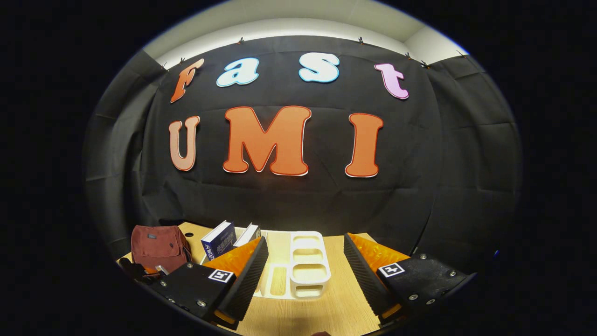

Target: Open the schoolbag, grab two books from the bookshelf and put them into the schoolbag.

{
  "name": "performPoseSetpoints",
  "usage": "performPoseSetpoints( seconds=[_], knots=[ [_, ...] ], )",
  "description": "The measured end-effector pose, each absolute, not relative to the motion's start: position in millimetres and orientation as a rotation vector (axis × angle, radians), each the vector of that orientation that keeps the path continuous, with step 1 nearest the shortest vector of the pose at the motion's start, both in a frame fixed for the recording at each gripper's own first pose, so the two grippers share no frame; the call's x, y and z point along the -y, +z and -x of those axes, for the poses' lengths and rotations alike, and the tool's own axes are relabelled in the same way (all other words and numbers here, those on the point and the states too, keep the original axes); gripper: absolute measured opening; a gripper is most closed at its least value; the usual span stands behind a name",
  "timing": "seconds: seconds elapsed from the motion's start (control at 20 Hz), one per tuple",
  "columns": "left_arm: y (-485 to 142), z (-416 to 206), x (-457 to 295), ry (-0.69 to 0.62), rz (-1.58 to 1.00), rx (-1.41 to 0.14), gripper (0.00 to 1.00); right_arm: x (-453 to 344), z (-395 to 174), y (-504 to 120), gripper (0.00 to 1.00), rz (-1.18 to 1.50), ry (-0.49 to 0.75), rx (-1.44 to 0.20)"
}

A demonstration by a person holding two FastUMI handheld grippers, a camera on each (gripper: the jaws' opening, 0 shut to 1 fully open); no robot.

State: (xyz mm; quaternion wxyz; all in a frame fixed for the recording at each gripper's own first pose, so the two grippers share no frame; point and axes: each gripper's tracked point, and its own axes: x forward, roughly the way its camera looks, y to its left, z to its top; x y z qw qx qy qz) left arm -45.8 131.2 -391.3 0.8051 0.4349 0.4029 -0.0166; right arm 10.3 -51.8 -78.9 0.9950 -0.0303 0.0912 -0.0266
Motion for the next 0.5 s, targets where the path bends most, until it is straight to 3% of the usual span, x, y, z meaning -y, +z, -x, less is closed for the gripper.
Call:
performPoseSetpoints(
  seconds=[0.1,0.15,0.2,0.3,0.5],
  knots=[
    [-393.1,46.3,-127.1,-0.061,-0.929,-0.886,0.62,53.0,-10.0,-81.6,0.97,0.060,-0.053,-0.188],
    [-393.6,45.6,-123.6,-0.080,-0.946,-0.893,0.43,55.1,-10.7,-83.5,0.97,0.060,-0.053,-0.190],
    [-389.9,45.7,-122.1,-0.095,-0.961,-0.887,0.31,54.6,-11.6,-84.5,0.96,0.058,-0.050,-0.193],
    [-384.7,40.8,-120.1,-0.105,-0.967,-0.880,0.17,52.1,-13.4,-84.5,0.97,0.054,-0.041,-0.196],
    [-363.5,36.9,-125.0,-0.107,-0.872,-0.917,0.06,50.7,-14.9,-86.4,0.97,0.054,-0.021,-0.199]
  ],
)
